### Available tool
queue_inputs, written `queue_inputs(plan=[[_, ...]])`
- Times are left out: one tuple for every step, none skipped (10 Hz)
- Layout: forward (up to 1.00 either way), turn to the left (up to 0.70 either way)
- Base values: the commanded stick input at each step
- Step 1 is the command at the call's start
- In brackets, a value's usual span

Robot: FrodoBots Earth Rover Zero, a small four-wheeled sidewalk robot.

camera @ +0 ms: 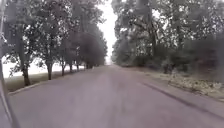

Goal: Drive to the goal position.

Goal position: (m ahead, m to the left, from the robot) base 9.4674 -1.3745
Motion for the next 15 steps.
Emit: queue_inputs(plan=[[0.7,0.0],[0.7,0.0],[0.7,0.0],[0.7,0.0],[0.7,0.0],[0.7,0.0],[0.7,0.0],[0.7,0.0],[0.7,0.0],[0.7,0.0],[0.7,0.0],[0.7,0.0],[0.7,0.0],[0.7,0.0],[0.7,0.0]])
